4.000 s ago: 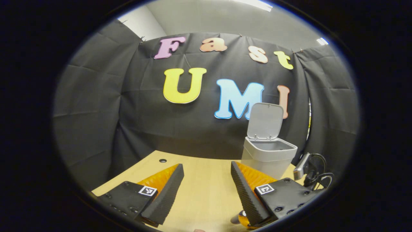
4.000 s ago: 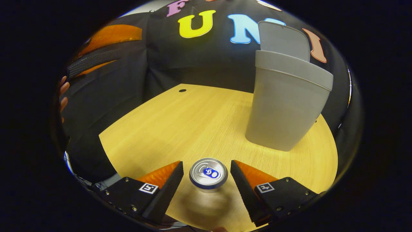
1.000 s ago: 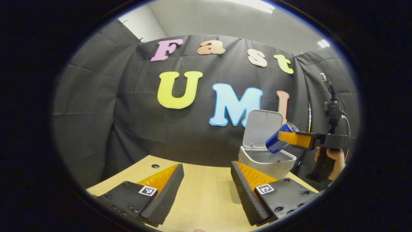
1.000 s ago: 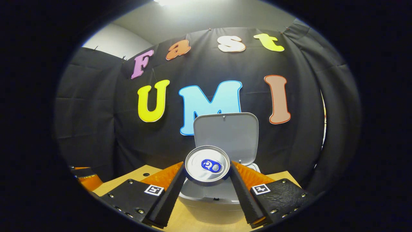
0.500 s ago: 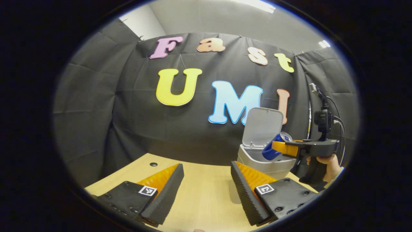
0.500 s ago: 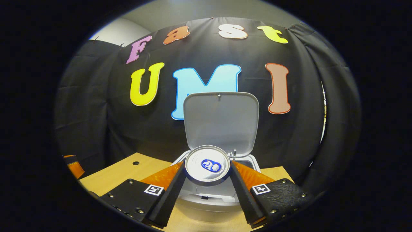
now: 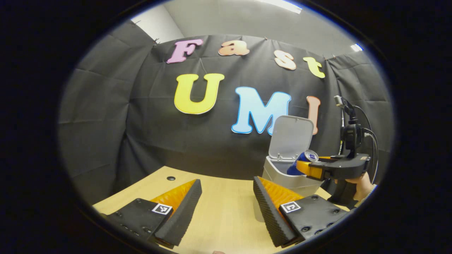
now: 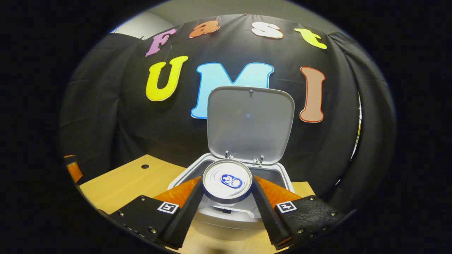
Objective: Press the lid of the desktop garbage bin to open it, pick up the crumpled paper on the desktop and throw it into the bin, then pick up the pop can on the desktop and drop it into the bin, and finally close the garbage bin lid.
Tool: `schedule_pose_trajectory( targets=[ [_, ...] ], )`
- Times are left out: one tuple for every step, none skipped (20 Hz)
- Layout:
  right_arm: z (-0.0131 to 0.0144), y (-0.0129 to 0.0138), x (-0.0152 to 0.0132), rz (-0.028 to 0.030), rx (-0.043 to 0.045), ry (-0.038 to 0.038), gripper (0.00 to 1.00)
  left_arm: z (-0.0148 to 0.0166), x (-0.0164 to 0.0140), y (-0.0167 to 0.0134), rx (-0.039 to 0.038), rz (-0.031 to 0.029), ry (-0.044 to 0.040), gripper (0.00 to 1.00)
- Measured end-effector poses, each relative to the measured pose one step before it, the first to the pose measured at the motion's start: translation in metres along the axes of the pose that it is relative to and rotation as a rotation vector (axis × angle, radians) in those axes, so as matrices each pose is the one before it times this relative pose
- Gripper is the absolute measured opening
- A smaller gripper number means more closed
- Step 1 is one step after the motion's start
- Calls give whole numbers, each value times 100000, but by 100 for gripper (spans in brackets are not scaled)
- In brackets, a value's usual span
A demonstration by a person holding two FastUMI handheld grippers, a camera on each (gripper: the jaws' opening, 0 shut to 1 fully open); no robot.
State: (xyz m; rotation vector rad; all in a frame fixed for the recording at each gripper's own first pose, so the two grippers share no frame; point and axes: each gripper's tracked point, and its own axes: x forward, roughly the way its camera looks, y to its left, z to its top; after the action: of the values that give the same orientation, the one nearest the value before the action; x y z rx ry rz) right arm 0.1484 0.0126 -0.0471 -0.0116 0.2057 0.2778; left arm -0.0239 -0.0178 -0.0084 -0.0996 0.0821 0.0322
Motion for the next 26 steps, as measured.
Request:
schedule_pose_trajectory(
  targets=[
    [-136,9,10,50,-75,542,85,-22,-120,-22,-147,-19,-2,96],
    [-167,-45,-119,-55,79,286,85,90,-17,-52,-10,-9,-110,96],
    [-23,-55,1,-200,68,160,85,96,11,-19,329,81,-111,96],
    [-185,-53,-31,-233,87,267,85,-9,-135,57,448,-7,-268,96],
    [-2,44,-97,83,130,48,85,155,28,-1,296,122,-387,96],
    [22,23,-99,2,182,87,86,2,-21,33,63,-91,-50,96],
    [8,-33,-22,-92,9,-90,86,-32,-65,15,-126,-32,7,96],
    [53,-3,-70,-25,-111,-236,85,33,-68,-94,-328,-172,-135,96],
    [53,25,-142,64,-217,48,86,9,-43,-28,-151,44,-48,96],
    [-92,17,-29,-80,-177,-31,86,61,-70,-5,-2,-53,-169,96],
    [111,-25,-58,1,-122,-144,86,48,-114,-5,219,-51,-168,96],
    [56,13,-145,-214,-54,-204,86,53,20,21,202,24,-150,96],
    [146,-118,-103,-291,40,-528,86,27,-17,-73,24,-215,-182,96],
    [154,-66,-117,-234,180,-439,86,-11,-78,8,-240,-143,-17,96],
    [171,-39,-119,-105,358,-356,87,-43,-79,-121,-353,-250,27,96],
    [63,-104,-101,-261,290,-41,87,44,-32,-44,-391,-130,6,96],
    [113,-81,-166,-243,195,-345,87,8,-37,-33,-210,-157,-108,96],
    [183,-65,-142,-204,77,-448,87,-56,-91,-13,-13,9,-57,96],
    [298,-141,-113,-237,-53,-485,87,101,34,17,-2,-67,-78,96],
    [295,-95,-111,-162,-103,-488,87,88,24,30,-270,63,-194,96],
    [419,-59,-96,-262,-47,-722,87,-32,-53,-17,-495,-81,-36,96],
    [457,-182,-94,-398,-88,-1027,87,36,50,45,-624,12,-131,96],
    [568,-232,-23,-752,60,-933,88,10,42,-2,-393,-62,-111,96],
    [575,-238,67,-672,357,-846,92,-18,-21,42,129,99,95,96],
    [831,-248,23,-595,679,-1413,95,-24,66,118,359,197,-152,96],
    [827,-337,42,-1053,509,-1379,95,-25,-66,92,615,25,-226,96]
  ],
)
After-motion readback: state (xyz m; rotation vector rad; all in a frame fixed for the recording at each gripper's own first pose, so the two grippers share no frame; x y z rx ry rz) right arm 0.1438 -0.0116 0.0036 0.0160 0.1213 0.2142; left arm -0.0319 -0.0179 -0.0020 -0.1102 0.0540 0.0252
